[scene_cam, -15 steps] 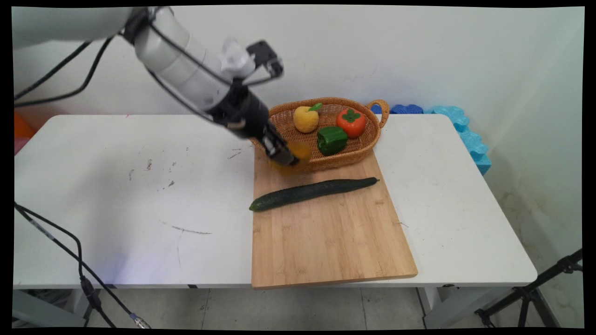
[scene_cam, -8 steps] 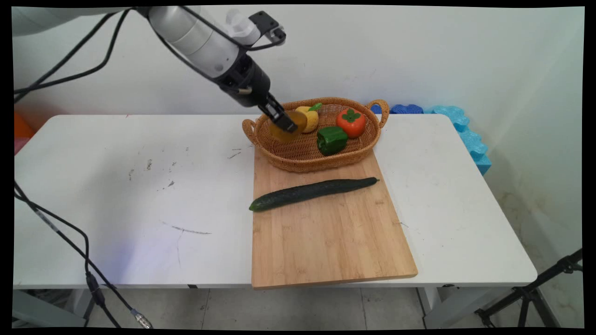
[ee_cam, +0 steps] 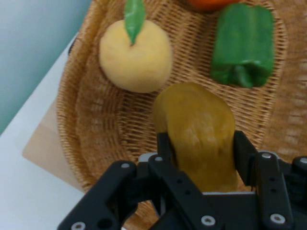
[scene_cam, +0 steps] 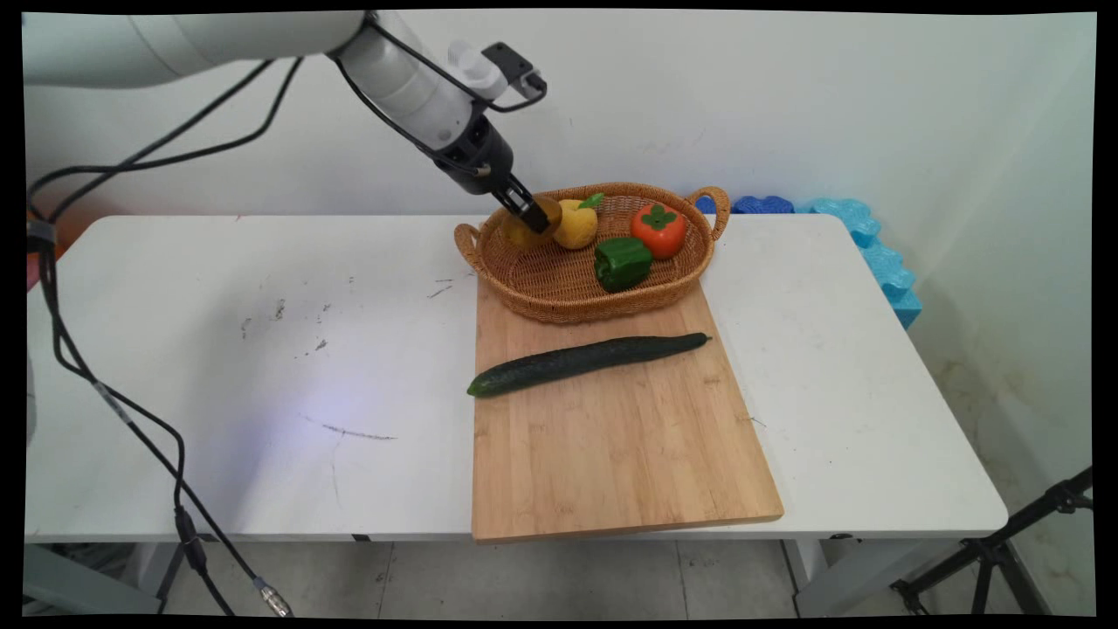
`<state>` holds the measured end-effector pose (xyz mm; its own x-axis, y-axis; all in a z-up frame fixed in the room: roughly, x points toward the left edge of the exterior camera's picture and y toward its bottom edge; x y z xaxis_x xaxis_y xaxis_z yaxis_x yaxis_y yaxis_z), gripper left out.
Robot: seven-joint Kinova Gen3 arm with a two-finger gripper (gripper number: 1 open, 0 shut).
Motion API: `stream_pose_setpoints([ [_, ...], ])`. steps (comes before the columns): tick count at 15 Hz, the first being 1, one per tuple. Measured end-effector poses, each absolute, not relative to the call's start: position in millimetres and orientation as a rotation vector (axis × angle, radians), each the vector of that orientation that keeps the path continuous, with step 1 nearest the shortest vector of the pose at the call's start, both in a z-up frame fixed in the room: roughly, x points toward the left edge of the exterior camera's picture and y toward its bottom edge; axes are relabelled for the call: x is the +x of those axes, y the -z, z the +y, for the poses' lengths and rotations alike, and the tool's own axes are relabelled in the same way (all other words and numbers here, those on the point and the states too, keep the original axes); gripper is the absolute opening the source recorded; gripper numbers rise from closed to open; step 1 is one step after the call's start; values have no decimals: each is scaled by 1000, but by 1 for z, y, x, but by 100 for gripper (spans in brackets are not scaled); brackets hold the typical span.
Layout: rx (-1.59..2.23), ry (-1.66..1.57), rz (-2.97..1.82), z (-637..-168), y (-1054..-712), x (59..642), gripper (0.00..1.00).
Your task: Place the picked object in the vegetable basket
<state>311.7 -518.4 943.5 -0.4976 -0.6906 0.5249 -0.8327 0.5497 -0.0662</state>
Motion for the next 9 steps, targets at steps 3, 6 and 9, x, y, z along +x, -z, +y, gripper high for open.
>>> stream_pose_setpoints([
  [3,1286,-449,-2341,-538,-919,317,0],
  [6,1332,-448,-2334,-552,-898,320,0],
  [9,1359,-441,-2325,-561,-880,321,0],
])
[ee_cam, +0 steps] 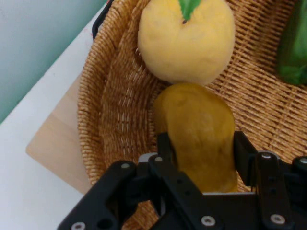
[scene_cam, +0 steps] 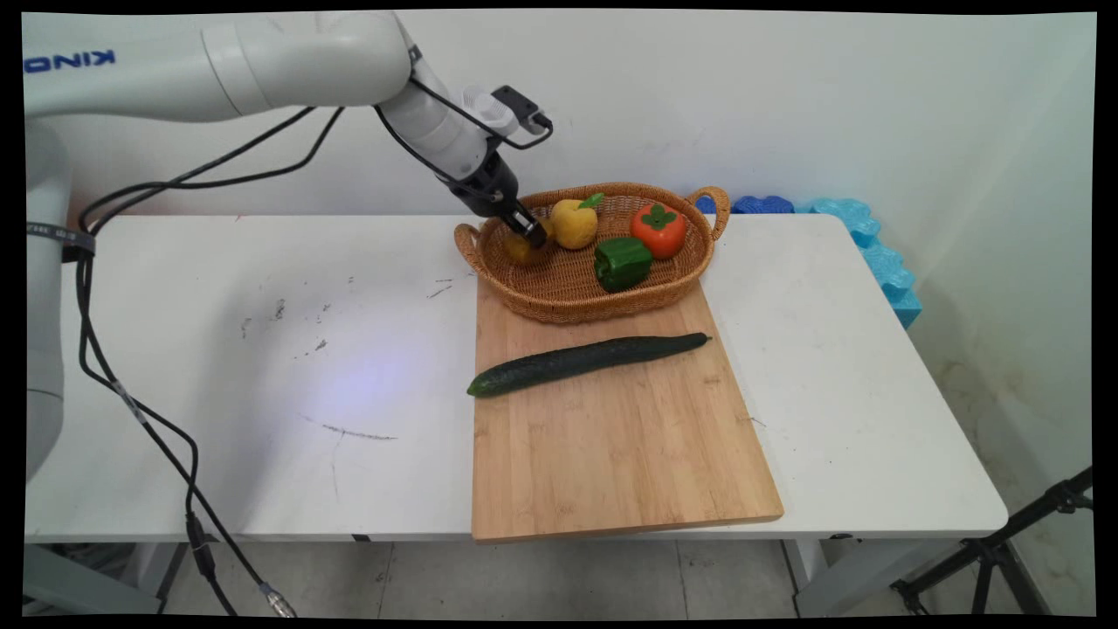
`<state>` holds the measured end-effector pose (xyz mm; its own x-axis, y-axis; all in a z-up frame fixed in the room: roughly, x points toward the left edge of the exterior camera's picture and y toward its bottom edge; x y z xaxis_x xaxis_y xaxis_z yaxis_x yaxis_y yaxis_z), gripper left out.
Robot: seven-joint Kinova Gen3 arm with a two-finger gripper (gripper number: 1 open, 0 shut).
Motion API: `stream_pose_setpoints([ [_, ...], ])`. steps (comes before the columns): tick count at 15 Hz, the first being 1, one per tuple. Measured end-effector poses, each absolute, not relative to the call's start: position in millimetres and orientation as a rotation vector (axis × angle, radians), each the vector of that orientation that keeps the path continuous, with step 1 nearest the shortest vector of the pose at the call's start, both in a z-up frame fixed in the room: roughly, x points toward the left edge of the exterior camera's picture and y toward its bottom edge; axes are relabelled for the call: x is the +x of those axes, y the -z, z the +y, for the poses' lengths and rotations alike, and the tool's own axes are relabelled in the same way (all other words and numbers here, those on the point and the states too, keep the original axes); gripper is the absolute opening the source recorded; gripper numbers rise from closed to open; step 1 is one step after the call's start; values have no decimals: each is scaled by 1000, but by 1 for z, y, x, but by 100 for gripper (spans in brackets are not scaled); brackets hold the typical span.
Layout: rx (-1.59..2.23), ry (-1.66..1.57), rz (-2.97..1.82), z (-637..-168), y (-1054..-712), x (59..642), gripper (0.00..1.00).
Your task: Place the picked object in the vegetable basket
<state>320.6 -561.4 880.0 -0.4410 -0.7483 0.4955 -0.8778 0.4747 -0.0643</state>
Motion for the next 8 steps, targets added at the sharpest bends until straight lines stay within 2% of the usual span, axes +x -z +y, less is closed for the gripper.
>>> stream_pose_setpoints([
  [4,1376,-435,-2315,-570,-864,319,0],
  [5,1376,-436,-2311,-572,-861,318,100],
  [8,1368,-438,-2301,-576,-857,315,100],
])
